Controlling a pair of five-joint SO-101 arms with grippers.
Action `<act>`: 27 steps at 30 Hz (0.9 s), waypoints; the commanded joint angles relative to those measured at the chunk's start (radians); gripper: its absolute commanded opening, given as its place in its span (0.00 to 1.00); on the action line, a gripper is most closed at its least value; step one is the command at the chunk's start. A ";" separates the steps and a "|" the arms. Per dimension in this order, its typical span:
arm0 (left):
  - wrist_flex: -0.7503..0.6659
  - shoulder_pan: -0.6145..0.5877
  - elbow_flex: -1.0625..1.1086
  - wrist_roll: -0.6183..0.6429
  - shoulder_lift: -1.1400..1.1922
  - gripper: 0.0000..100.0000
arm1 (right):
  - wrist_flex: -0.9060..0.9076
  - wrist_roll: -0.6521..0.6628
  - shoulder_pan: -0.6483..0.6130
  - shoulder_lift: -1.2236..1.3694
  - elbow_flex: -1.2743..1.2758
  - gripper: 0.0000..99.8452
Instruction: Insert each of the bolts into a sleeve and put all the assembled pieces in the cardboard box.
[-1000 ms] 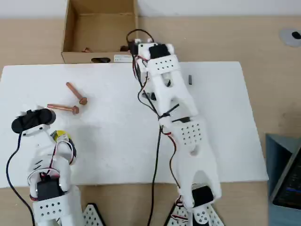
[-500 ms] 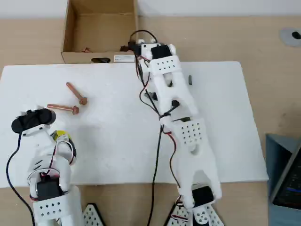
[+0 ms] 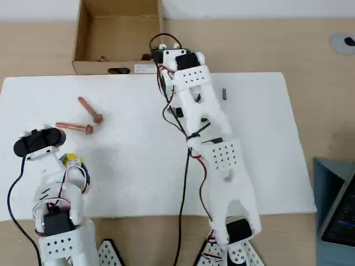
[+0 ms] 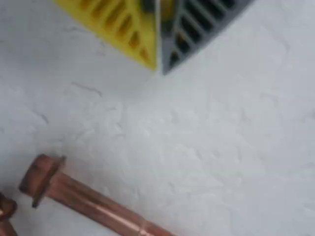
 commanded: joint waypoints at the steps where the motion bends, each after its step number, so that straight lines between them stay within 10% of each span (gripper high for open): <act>1: -0.015 -0.002 0.008 0.000 -0.004 0.00 | -0.005 0.000 -0.015 -0.005 0.007 0.01; 27: -0.018 0.000 0.008 -0.005 -0.004 0.00 | 0.072 0.035 -0.036 -0.562 -0.165 0.01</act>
